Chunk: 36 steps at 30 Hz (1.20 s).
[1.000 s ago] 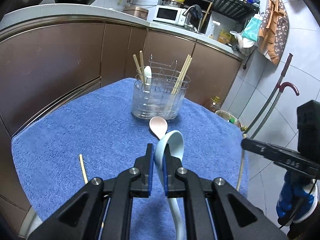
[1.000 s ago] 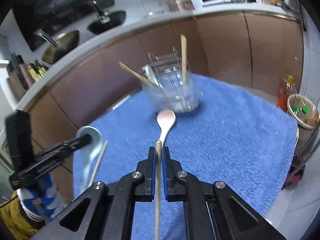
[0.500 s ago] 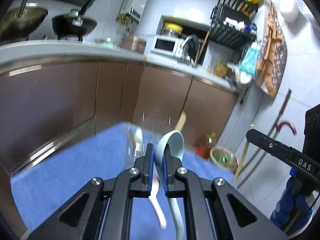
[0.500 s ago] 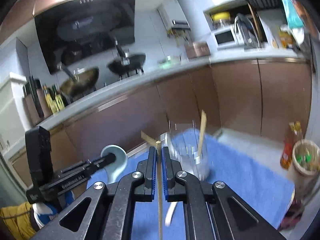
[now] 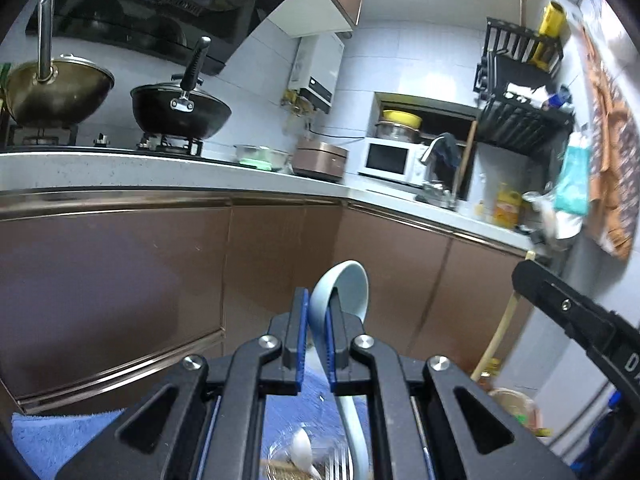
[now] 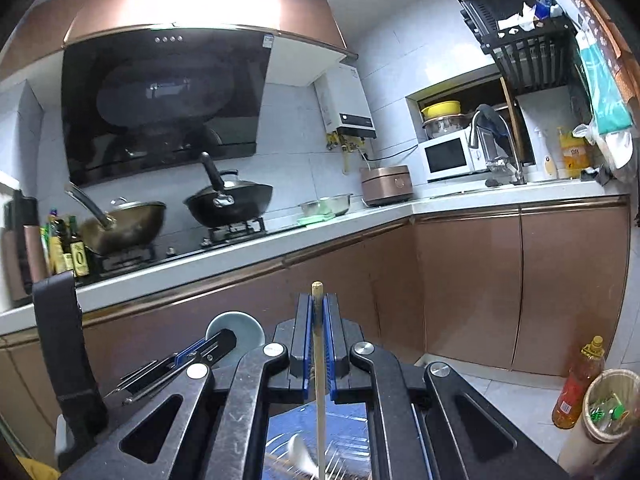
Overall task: Organize utensils
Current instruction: 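Carry the light blue spoon with the left tool while the right tool carries its chopstick to the holder, then open the left gripper over the glass holder while the right gripper opens to drop its chopstick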
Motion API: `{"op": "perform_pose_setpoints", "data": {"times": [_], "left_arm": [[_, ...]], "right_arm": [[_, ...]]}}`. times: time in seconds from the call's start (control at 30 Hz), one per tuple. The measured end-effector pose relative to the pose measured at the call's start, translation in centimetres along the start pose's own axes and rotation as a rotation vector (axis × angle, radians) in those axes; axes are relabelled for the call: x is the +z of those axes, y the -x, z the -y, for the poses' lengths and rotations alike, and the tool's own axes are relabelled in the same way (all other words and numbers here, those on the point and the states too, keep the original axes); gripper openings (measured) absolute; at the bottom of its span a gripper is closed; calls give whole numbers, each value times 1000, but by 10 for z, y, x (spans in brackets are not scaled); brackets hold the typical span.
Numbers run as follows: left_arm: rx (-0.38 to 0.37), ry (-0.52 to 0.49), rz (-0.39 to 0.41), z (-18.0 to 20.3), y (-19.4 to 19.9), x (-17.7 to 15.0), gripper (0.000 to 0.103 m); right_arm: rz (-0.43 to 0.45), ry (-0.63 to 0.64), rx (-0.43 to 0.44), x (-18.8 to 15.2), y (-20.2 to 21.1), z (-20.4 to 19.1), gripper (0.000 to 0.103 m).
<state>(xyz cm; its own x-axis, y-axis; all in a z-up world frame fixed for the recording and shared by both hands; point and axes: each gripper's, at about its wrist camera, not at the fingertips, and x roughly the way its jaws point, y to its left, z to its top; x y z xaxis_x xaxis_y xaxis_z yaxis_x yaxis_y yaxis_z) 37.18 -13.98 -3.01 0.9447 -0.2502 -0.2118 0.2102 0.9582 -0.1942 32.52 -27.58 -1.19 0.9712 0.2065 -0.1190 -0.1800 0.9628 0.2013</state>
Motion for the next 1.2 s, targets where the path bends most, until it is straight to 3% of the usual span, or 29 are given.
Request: {"op": "perform_pose_setpoints", "data": {"times": [0.3,0.4,0.43,0.57,0.73,0.87,1.2], "left_arm": [[76,10,62,-1,-34,-57,8],[75,28,47,-8,-31,-73,13],[68,29,50,-10,-27,-75,20],[28,21,49,-11,-5,-69,33],[6,-9,50,-13,34,-52,38],[-15,-5,-10,-24,73,-41,47],[41,-86,-114,-35,169,-58,59]], "right_arm": [[-47,24,-58,-53,-24,17,6],[-84,15,-66,-68,-22,21,6],[-92,13,-65,-71,-20,22,8],[-113,-1,-75,-77,-7,21,20],[-122,-24,-87,-71,22,18,28],[-138,-45,-97,-70,57,16,34],[-217,-84,-155,-94,136,-7,54]]}}
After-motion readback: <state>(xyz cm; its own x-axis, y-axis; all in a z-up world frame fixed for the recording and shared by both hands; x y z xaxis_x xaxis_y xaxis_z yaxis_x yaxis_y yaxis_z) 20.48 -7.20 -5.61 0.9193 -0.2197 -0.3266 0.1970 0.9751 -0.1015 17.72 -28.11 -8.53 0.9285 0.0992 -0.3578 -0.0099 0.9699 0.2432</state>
